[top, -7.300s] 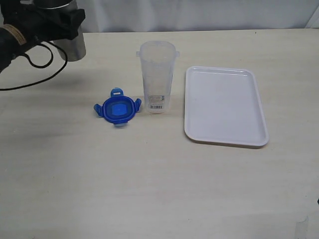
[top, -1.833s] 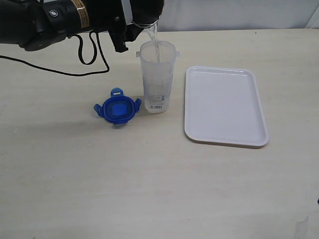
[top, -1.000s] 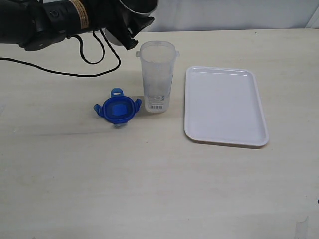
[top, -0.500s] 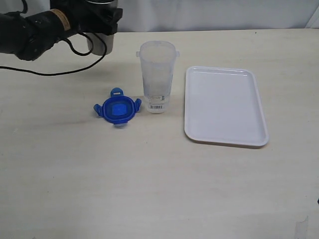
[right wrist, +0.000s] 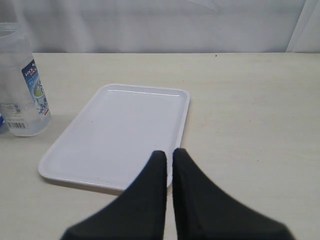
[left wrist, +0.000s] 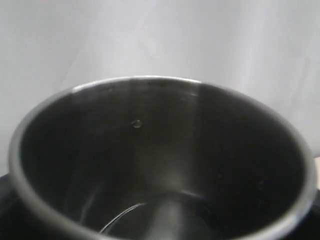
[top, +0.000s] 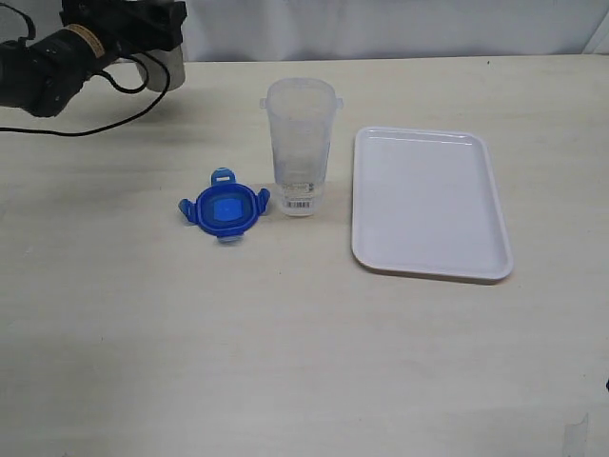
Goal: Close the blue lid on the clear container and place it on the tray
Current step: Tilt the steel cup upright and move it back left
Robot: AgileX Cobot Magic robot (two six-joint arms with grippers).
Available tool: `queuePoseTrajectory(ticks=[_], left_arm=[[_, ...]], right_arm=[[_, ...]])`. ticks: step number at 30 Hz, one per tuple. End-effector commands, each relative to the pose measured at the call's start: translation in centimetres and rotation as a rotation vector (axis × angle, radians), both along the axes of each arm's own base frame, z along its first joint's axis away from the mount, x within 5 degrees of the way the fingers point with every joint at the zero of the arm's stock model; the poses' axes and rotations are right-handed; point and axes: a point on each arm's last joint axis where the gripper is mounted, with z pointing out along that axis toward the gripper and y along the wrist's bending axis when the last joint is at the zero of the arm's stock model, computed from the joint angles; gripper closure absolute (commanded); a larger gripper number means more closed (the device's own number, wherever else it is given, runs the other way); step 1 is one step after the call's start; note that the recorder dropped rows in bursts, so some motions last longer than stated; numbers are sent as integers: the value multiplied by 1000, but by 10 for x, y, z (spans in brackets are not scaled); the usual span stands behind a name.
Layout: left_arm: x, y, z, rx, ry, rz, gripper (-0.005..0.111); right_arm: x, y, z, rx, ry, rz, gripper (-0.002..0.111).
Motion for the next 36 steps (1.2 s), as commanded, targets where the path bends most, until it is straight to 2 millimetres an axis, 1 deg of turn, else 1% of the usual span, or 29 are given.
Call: queuePoseTrajectory(ticks=[1, 6, 10, 22, 25, 31, 32, 33, 36], left_arm=[[21, -4, -2, -61, -36, 10, 107], [30, -7, -24, -51, -20, 4, 107], [33, -7, -35, -38, -10, 3, 107], [31, -11, -43, 91, -29, -54, 107], [31, -9, -46, 104, 9, -35, 107], [31, -9, -46, 104, 9, -36, 106], [31, -9, -46, 104, 9, -36, 103], [31, -9, -46, 104, 9, -36, 97], [31, -10, -45, 52, 17, -38, 74]], right_arm=[[0, -1, -1, -13, -3, -5, 104], [0, -1, -1, -13, -3, -5, 104], [0, -1, -1, -13, -3, -5, 104], [0, -1, -1, -13, -3, -5, 104], [0, -1, -1, -13, -3, -5, 104], [0, -1, -1, -13, -3, -5, 104], [0, -1, -1, -13, -3, -5, 104], [0, -1, -1, -13, -3, -5, 104], [0, -1, -1, -13, -3, -5, 104]])
